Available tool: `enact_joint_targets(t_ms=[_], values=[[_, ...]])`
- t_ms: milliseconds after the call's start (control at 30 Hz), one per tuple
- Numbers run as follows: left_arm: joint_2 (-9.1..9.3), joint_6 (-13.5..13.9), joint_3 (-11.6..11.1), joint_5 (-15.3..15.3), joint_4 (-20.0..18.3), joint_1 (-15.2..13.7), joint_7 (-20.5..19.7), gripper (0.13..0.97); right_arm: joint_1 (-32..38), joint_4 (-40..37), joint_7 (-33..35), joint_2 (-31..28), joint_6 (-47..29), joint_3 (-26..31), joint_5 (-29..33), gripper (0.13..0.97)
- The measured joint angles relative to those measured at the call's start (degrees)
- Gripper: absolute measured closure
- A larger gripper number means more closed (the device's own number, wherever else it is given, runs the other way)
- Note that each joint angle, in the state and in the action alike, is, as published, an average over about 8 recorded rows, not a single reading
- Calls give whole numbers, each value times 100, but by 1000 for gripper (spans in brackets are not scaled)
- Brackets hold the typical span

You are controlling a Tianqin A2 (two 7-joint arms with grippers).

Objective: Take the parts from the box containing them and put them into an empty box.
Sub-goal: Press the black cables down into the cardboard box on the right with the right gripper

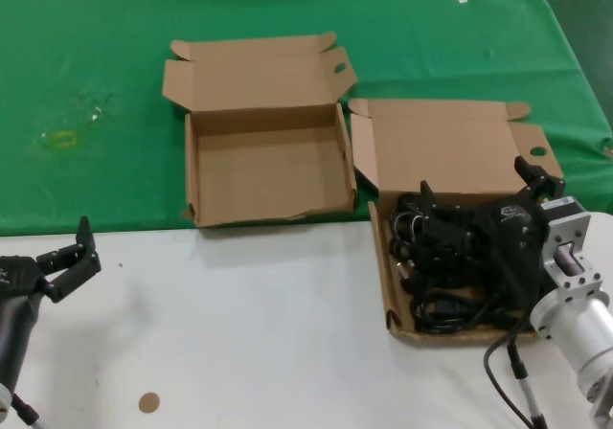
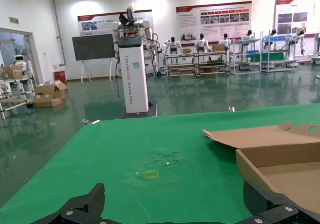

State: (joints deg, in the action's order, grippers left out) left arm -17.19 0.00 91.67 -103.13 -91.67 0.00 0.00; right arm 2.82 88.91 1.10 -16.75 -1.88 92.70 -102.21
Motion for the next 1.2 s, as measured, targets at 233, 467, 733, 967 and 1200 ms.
enact_joint_targets(t_ms=[233,467,733,967,1200], values=[[0,0,0,0,0,0,0,132,0,0,0,0,0,0,0,129],[0,0,0,0,0,0,0,132,0,0,0,0,0,0,0,129],[0,0,0,0,0,0,0,132,0,0,0,0,0,0,0,129],[0,0,0,0,0,0,0,132,0,0,0,0,0,0,0,129],[0,0,0,0,0,0,0,155,0,0,0,0,0,0,0,129]])
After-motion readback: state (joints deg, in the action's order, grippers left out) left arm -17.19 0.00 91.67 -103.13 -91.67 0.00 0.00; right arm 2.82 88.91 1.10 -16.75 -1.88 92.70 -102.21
